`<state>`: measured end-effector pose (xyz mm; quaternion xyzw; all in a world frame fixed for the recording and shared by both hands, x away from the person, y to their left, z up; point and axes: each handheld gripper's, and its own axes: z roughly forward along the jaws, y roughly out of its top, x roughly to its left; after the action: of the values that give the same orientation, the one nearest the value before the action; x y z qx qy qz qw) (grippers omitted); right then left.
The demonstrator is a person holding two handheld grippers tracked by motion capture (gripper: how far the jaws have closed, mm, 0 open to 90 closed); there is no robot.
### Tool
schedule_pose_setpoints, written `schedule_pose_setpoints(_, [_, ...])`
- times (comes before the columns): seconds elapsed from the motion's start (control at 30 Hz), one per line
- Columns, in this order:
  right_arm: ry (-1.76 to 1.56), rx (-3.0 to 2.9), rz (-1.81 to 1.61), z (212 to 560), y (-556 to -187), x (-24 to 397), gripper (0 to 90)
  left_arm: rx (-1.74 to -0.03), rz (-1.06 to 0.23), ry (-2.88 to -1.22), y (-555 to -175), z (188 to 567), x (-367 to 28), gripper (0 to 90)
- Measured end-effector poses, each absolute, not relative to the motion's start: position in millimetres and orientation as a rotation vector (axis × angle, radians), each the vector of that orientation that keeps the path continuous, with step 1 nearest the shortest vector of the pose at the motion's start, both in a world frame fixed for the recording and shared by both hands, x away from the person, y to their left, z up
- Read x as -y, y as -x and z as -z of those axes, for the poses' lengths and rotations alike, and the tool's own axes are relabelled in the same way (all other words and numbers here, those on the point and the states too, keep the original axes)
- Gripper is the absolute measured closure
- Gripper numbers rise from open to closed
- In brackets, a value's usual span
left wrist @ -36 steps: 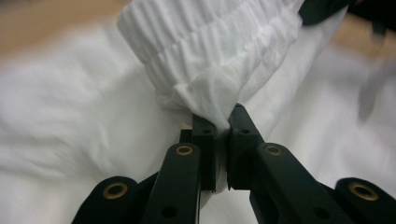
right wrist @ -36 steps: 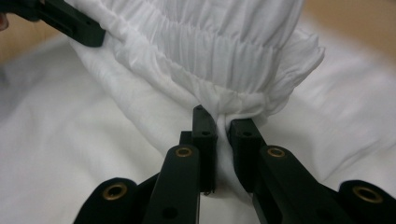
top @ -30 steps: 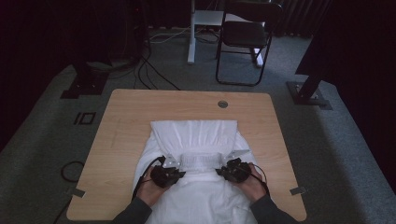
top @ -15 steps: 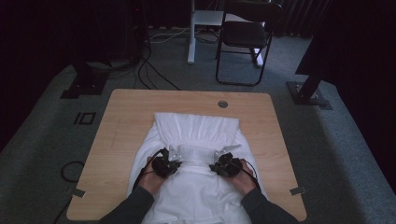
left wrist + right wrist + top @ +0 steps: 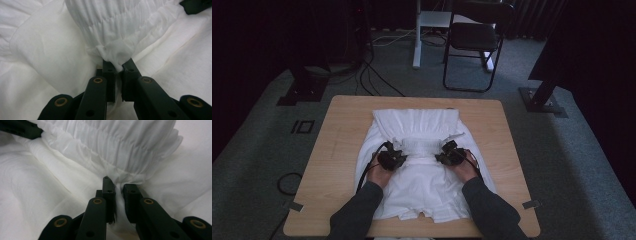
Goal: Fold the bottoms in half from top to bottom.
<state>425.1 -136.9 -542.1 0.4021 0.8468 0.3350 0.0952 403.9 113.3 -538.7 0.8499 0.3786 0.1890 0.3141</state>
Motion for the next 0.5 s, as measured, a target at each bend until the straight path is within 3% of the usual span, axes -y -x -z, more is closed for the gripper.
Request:
schedule_pose_setpoints(0.3, [-1.187,-2.482,-1.071,535.3,-436.9,143.3,81.8,-1.056,-0.400,-2.137,-418.6,526.4,-123.9,84.7])
schedule_pose_setpoints(0.5, [-1.040,-2.359,-1.178,484.4,-414.3,152.3,81.9,-0.936,-0.461,-1.963,-389.3,469.8,-131.4,84.8])
